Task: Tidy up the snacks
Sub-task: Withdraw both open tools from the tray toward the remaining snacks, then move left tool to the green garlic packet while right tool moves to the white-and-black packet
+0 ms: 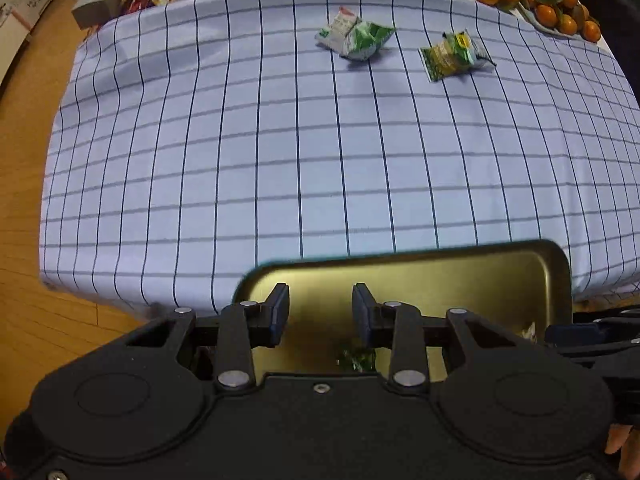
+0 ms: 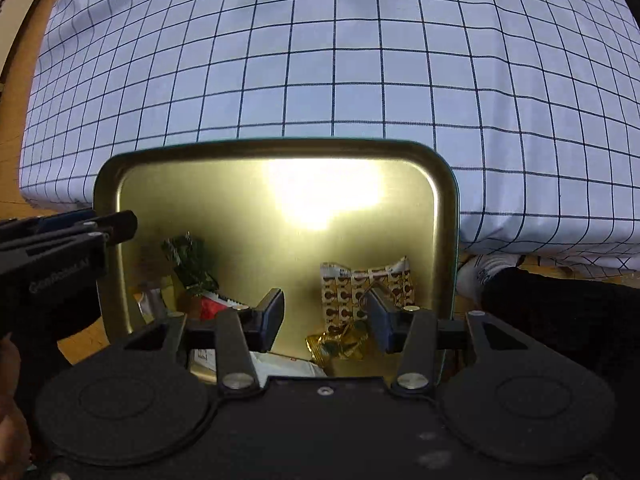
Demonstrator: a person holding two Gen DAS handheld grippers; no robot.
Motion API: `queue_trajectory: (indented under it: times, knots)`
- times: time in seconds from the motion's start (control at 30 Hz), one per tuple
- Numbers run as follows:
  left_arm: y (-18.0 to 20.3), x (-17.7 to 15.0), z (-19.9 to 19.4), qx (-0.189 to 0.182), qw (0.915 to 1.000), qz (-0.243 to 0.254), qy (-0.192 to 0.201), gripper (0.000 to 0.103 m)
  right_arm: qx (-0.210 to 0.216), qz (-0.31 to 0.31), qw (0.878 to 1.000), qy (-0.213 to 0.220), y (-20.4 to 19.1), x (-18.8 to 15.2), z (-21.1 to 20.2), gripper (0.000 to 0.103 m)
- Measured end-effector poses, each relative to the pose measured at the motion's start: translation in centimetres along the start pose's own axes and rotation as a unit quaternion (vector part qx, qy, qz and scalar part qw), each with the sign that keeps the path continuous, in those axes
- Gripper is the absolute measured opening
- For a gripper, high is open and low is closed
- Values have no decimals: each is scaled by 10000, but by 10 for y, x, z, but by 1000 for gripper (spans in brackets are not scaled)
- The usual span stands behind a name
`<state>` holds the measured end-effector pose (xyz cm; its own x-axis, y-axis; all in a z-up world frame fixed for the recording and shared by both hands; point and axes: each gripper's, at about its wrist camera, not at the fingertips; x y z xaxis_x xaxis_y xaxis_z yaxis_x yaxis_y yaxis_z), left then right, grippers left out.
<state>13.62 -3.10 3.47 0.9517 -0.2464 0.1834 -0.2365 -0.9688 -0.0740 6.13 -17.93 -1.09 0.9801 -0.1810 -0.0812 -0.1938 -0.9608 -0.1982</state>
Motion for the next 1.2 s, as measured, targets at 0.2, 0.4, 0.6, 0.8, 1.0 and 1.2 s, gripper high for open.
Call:
queue_trajectory:
  times: [0.2,0.4,0.6,0.8,1.0,1.2]
  knots:
    - [2,61,10,-40,9998,23,190,43,134,443,9985,292,6,73,-17,48]
    - [1,106,29,-120,9994,-103,319,43,-373,737,9857,1470,9,140,-43,48]
    - [-7,122,51,33,9997,-167,168,43,-544,1257,9608,2412,23,201,-57,48]
    - [-22,129,62,-58,9987,-496,-112,43,-679,1473,9544,2506,21,256,-30,48]
    - [-32,130,57,-226,9975,-667,-93,43,-1000,1365,9636,2072,17,276,9,41]
    - [-31,129,56,-214,9976,-663,-62,43,-998,1143,9751,1618,15,245,22,44]
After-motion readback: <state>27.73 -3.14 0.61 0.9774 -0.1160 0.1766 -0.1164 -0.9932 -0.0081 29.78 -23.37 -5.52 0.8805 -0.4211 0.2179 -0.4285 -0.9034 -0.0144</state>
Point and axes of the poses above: each gripper's, at about its wrist camera, not at the fingertips, and z roughly the way its jaws point, y to its right, x to its top, and after that the axes turned 1 degree about x, right-handed
